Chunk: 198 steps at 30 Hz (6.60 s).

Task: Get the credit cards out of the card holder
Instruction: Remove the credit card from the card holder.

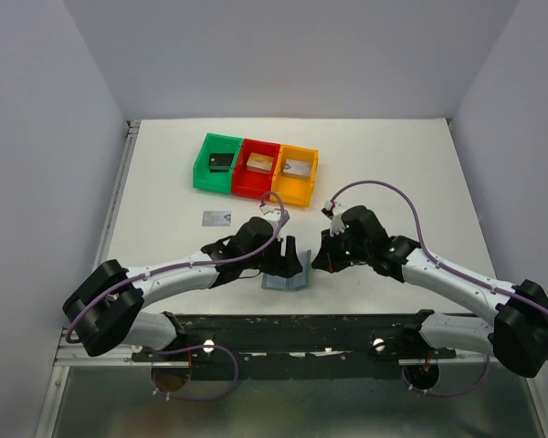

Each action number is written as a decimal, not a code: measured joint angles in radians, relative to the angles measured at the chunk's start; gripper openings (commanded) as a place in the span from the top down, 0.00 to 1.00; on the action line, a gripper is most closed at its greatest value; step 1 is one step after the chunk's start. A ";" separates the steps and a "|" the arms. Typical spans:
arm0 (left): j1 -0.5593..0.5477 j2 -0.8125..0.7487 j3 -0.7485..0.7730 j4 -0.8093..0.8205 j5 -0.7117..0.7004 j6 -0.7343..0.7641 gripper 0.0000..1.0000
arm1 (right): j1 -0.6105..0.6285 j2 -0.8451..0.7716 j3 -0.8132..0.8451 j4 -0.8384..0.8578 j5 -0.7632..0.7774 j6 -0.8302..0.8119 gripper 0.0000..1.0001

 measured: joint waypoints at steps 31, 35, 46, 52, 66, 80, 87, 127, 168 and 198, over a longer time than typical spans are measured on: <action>-0.005 0.106 0.025 -0.029 0.008 0.007 0.17 | 0.000 0.002 0.000 0.000 -0.002 0.000 1.00; -0.009 0.106 0.026 -0.029 0.008 0.009 0.16 | 0.000 0.003 0.000 0.000 -0.005 0.000 1.00; -0.015 0.101 0.027 -0.029 0.008 0.009 0.14 | 0.000 0.005 0.000 0.000 -0.008 0.000 1.00; -0.016 0.100 0.027 -0.029 0.008 0.010 0.14 | 0.000 0.005 0.000 0.000 -0.008 0.000 1.00; -0.025 0.101 0.031 -0.029 0.008 0.014 0.19 | 0.000 0.005 0.000 0.000 -0.010 0.000 1.00; -0.028 0.103 0.031 -0.055 -0.044 0.011 0.22 | 0.000 0.005 0.000 0.000 -0.010 0.000 1.00; -0.028 0.068 0.030 -0.092 -0.100 0.006 0.22 | 0.000 0.005 0.000 0.000 -0.010 0.000 1.00; -0.054 0.145 0.069 -0.042 -0.034 0.050 0.23 | 0.000 0.006 0.000 -0.005 -0.018 -0.005 1.00; -0.035 -0.122 -0.033 -0.213 -0.318 -0.032 0.25 | -0.005 0.016 0.006 -0.066 0.024 -0.042 1.00; 0.040 -0.185 -0.100 -0.063 -0.251 -0.066 0.68 | -0.011 0.056 0.111 0.007 -0.058 0.058 0.84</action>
